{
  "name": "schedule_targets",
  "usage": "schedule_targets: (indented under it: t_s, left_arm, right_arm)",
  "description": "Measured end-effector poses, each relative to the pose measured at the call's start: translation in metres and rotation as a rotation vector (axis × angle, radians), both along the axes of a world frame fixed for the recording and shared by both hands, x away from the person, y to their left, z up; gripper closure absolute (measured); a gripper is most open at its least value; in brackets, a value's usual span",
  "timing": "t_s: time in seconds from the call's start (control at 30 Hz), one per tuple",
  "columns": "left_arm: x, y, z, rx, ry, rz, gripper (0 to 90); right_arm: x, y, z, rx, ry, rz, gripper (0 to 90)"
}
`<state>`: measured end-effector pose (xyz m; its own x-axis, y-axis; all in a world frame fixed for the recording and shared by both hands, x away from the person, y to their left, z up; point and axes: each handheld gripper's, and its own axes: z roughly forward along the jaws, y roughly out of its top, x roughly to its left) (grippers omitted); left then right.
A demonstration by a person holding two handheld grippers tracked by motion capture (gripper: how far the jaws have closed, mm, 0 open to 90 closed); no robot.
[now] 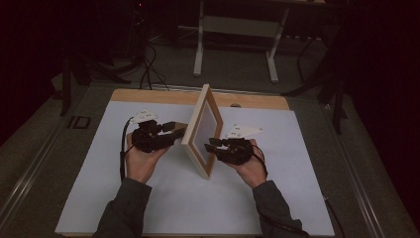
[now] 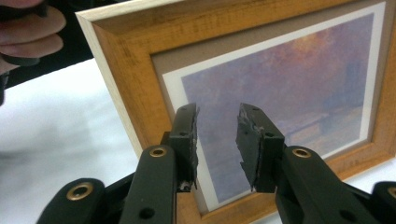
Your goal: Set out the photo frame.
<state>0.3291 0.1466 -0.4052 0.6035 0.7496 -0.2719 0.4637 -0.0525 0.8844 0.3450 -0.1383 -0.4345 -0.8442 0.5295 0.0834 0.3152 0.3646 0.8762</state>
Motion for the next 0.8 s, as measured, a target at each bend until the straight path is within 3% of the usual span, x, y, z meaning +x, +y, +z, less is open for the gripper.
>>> schedule_targets:
  t_s: [0.53,0.8]
  left_arm:
    - [-0.015,-0.009,0.006,-0.018,0.000,-0.028,36.3]
    - [-0.021,-0.029,-0.002,0.051,0.019,-0.043,35.5]
  right_arm:
    - [0.002,-0.004,-0.004,-0.006,0.017,-0.014,60.5]
    - [0.002,-0.008,-0.004,-0.010,0.014,-0.020,59.8]
